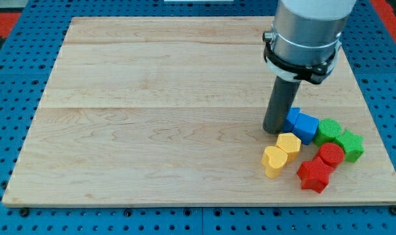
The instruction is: Point your arm towards the bottom right side of the green star
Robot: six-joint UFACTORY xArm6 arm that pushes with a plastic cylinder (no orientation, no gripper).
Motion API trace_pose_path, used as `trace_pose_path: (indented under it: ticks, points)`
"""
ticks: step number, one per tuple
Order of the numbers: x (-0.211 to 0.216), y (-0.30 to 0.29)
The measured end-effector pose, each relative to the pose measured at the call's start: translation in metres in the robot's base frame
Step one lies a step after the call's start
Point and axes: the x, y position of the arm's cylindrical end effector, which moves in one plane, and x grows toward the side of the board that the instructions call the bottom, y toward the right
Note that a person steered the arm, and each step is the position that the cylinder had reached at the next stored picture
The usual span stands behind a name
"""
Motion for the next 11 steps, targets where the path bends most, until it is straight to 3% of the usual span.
trace_pose_path:
  ticks: [2,3,4,5,6,7,8,11]
  points:
    - [-0.062,-0.034]
    - [-0.067,-0.043]
    - [-0.115,-0.036]
    - [-0.149,0.064]
    - [-0.061,0.174]
    - [0.041,0.223]
    - [0.078,0.194]
    - [-0.001,0.067]
